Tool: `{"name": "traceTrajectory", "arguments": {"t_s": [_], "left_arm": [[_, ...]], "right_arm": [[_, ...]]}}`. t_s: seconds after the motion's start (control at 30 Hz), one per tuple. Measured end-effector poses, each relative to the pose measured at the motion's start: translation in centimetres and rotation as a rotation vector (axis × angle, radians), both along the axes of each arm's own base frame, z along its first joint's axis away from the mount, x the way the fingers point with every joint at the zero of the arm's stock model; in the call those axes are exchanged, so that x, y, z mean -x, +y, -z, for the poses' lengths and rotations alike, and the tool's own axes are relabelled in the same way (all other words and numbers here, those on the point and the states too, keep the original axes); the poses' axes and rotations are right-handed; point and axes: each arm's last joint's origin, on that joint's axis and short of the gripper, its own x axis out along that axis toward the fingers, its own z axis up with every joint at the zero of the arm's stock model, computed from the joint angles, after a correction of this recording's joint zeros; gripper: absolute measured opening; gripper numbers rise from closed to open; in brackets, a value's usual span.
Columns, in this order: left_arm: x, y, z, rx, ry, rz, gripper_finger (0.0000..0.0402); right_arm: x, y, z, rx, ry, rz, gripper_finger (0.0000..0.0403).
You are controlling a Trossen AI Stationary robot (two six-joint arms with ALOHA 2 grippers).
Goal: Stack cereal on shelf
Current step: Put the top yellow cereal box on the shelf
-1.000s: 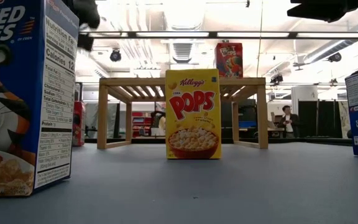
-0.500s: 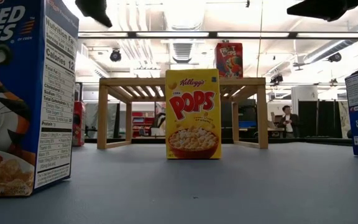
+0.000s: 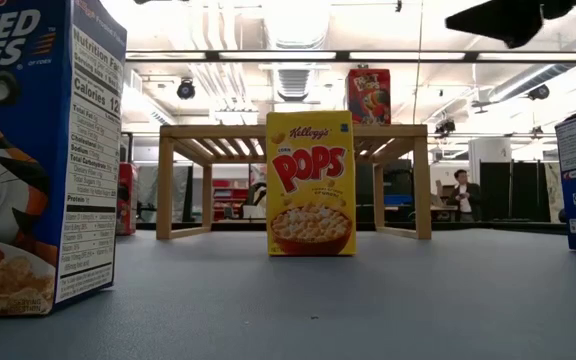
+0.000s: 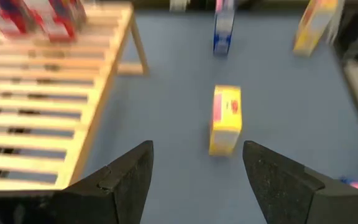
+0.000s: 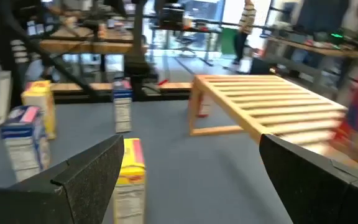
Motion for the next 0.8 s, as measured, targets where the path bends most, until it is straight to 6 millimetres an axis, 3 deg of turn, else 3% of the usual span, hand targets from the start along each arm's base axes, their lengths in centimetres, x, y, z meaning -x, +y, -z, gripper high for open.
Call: {"name": "traceTrajectory", "arguments": {"t_s": [0.2, 0.37, 0.8], "left_arm": [[3.0, 0.7, 1.7, 0.049, -0.268, 0.009, 0.0231], [4.1, 1.0, 3.2, 0.076, -0.395, 0.009, 0.0231], [3.4, 0.9, 4.8, 0.031, -0.436, 0.026, 0.0232]], "right_arm": [[-3.1, 0.3, 1.7, 0.049, 0.042, 0.018, 0.0364], [-5.1, 0.3, 3.0, 0.021, 0.102, -0.018, 0.0364], [-10.5, -0.3, 5.4, -0.065, 0.220, -0.176, 0.0364]]}}
